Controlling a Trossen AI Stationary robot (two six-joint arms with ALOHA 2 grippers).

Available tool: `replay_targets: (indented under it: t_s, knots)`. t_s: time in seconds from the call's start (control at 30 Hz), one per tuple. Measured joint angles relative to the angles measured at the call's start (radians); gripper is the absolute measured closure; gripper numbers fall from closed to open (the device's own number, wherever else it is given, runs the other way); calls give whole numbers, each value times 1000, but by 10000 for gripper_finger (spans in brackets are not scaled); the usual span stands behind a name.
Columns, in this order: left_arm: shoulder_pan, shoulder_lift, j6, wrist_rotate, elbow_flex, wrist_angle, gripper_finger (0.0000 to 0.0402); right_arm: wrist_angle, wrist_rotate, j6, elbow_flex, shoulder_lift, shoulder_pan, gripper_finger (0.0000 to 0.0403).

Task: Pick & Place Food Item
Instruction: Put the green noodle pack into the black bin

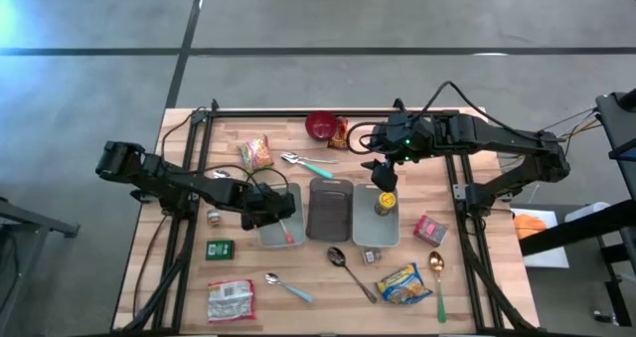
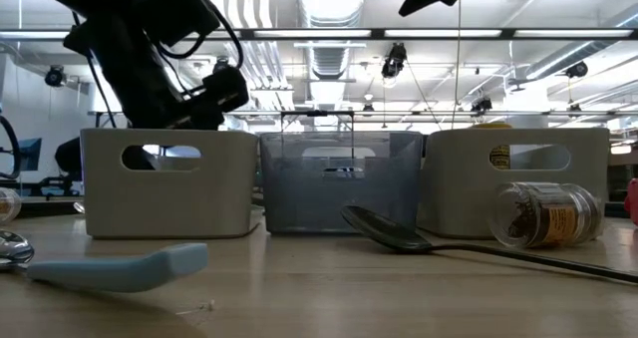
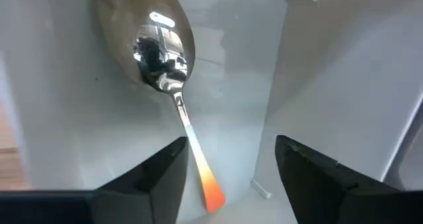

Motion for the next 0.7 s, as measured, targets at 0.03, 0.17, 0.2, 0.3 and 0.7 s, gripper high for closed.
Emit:
replay_targets:
  t_s: [0.03, 0.17, 0.2, 0.3, 0.7]
  knots:
    - [0, -7, 0, 0, 0, -8, 168, -1, 0, 0, -1, 0, 0, 135]
    - [0, -30, 5, 0, 0, -28, 166, -17, 0, 0, -6, 1, 0, 135]
    - [0, -37, 11, 0, 0, -30, 165, -19, 0, -1, -7, 1, 0, 135]
    - [0, -66, 30, 0, 0, -29, 165, -21, 28, 6, -12, 0, 0, 135]
    - [-1, -294, 232, -23, 3, -52, 169, -25, 81, 35, -63, -50, -1, 135]
